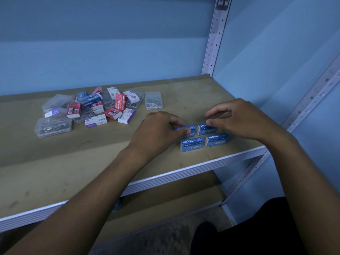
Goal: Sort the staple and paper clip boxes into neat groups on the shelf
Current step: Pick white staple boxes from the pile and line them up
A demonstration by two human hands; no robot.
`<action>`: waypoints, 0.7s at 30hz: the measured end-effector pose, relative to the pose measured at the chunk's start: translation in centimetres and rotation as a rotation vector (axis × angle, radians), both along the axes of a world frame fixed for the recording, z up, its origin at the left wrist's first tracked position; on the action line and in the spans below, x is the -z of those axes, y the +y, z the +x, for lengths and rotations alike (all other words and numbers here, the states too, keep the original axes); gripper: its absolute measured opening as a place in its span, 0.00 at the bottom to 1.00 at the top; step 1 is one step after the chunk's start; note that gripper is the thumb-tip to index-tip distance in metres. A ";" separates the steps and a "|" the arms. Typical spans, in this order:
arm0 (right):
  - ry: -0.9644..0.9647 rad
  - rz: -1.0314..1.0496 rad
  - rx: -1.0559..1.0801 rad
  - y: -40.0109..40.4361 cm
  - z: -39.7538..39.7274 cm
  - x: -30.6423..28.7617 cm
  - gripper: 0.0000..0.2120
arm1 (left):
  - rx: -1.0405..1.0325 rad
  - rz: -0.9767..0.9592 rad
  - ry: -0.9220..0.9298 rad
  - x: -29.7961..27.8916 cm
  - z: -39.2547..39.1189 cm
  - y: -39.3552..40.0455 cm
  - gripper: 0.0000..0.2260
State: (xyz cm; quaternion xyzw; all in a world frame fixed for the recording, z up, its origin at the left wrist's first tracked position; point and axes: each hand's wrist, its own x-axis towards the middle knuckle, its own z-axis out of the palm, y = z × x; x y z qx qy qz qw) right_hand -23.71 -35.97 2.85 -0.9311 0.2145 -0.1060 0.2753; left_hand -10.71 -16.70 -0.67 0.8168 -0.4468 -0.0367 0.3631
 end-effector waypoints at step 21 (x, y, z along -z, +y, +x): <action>-0.118 -0.174 -0.328 10.6 10.6 1.5 0.14 | -0.349 0.381 -0.401 1.7 7.5 15.0 0.25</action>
